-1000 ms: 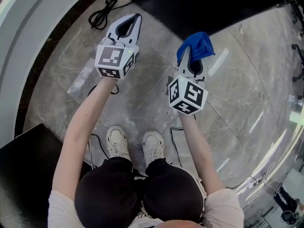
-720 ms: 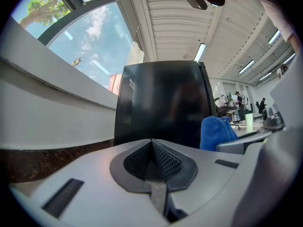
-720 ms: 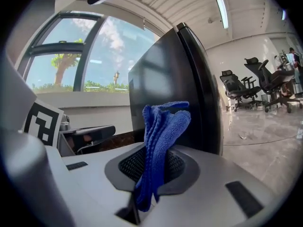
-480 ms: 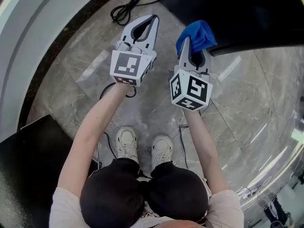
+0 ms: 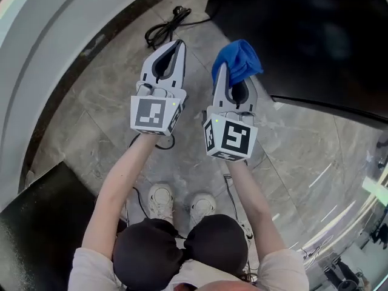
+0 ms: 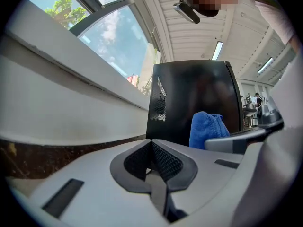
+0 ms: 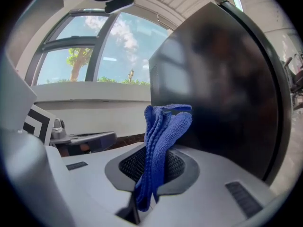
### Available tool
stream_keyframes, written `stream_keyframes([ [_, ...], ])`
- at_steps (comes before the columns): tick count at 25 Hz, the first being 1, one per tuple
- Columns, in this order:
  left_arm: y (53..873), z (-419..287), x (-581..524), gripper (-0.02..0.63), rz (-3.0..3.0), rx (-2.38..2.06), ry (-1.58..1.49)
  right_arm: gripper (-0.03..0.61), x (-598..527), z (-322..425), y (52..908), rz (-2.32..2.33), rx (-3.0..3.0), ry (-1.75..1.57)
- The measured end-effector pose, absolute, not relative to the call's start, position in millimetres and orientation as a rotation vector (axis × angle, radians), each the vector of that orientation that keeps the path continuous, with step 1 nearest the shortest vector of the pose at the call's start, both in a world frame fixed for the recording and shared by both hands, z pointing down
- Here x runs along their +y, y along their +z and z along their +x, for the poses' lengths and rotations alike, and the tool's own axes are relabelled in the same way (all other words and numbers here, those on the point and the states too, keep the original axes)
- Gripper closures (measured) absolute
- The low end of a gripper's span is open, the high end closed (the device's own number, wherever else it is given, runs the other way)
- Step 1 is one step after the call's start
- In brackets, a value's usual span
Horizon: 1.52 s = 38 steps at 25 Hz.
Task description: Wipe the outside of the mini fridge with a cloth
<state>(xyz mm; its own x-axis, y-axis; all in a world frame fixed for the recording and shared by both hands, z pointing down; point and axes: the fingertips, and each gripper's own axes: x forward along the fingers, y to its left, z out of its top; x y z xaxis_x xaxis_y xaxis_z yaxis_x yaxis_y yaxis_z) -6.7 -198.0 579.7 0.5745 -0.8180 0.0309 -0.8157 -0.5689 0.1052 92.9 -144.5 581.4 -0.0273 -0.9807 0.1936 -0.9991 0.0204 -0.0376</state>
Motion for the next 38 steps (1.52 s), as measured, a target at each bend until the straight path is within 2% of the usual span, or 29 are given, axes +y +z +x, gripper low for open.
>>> stream_keyframes([
  [6,498,-45,-195,0.609,2.728,-1.429,0.064,0.506,-149,74,485,1.932,-2.251,0.099],
  [9,425,-52,-201,0.609,2.696,-1.467,0.066,0.506,-156,74,422,1.91,-2.241,0.13],
  [13,285,-57,-196,0.609,2.656,-1.511,-0.021,0.506,-159,66,301,1.92,-2.237,0.158],
  [19,61,-75,-177,0.609,2.571,-1.584,-0.029,0.506,-151,49,72,1.94,-2.257,0.208],
  [25,-146,-91,-140,0.609,2.428,-1.711,-0.049,0.506,-103,40,-140,2.017,-2.285,0.422],
  [28,-230,-102,-119,0.609,2.48,-1.776,-0.124,0.506,-83,39,-223,2.043,-2.313,0.275],
  [33,-307,-107,-90,0.609,2.581,-1.798,-0.144,0.506,-59,47,-313,1.929,-2.365,0.065],
  [38,-309,-98,-48,0.609,2.523,-1.782,-0.167,0.506,-8,59,-333,1.956,-2.389,-0.001],
])
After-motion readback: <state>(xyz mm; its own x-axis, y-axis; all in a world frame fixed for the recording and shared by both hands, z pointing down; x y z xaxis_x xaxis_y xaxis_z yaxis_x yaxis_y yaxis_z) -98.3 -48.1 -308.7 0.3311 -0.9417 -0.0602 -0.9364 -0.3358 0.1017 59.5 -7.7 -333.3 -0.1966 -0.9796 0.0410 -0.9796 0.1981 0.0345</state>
